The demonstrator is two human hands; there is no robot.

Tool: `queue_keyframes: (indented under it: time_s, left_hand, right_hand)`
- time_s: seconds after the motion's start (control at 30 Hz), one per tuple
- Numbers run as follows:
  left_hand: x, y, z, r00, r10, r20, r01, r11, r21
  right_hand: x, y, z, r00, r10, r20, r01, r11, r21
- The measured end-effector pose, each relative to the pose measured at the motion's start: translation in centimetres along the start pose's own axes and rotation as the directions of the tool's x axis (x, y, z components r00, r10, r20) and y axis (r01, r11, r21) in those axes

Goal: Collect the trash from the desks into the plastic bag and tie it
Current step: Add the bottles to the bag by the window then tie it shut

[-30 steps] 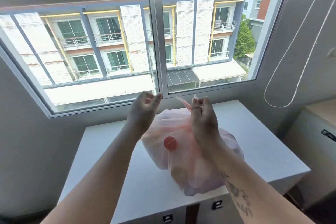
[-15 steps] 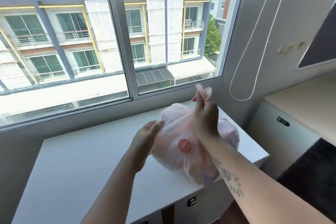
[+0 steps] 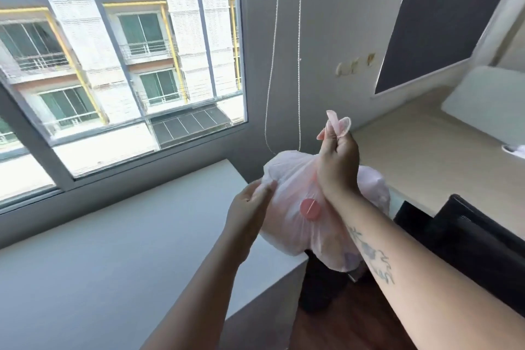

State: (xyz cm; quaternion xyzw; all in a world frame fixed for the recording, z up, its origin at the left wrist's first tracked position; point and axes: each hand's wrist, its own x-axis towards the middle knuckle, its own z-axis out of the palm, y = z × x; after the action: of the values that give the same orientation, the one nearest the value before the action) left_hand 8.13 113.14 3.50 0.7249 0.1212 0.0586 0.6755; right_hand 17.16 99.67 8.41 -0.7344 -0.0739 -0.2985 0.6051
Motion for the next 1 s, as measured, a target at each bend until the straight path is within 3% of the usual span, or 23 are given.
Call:
queue_keyframes:
  time_s: [0.17,0.3,0.43,0.6,0.67,0.8,0.9,1.0]
  left_hand:
    - [6.2,-0.8,12.2,1.000,-0.011,-0.011,0.011,1.000,0.016]
    - [8.2,-4.1,19.5,0.992,-0.124,0.017,0.124,0.992,0.015]
    - [7.1,-11.7,24.1,0.924,-0.378,-0.065,0.375,0.926,-0.051]
    - [6.0,-20.6,26.6,0.772,-0.587,-0.246,0.574,0.809,-0.129]
    - [6.7,-23.6,27.2,0.744,-0.586,-0.321,0.594,0.800,-0.084]
    - [8.7,-29.3,27.9,0.765,-0.457,-0.454,0.558,0.822,0.114]
    - [10.5,-33.1,28.1,0.779,-0.338,-0.528,0.533,0.801,0.273]
    - [12.6,-37.5,29.0,0.860,-0.230,-0.455,0.423,0.820,0.385]
  right_hand:
    - [7.1,9.1,-5.6,0.997,0.054,0.063,-0.053,0.999,-0.011]
    - [8.8,16.9,-9.3,0.954,0.279,0.110,-0.277,0.960,-0.037]
    - [6.3,24.1,-10.8,0.793,0.523,0.314,-0.530,0.845,-0.068]
    - [0.4,31.7,-9.4,0.540,0.679,0.498,-0.652,0.711,-0.262]
    - [-1.5,34.6,-8.3,0.486,0.710,0.510,-0.666,0.679,-0.310]
    - [-3.3,40.3,-6.2,0.398,0.768,0.502,-0.669,0.617,-0.413]
    - [-4.2,44.9,-5.2,0.385,0.810,0.442,-0.721,0.563,-0.403]
    - [-5.7,50.6,-4.8,0.418,0.834,0.360,-0.761,0.538,-0.363]
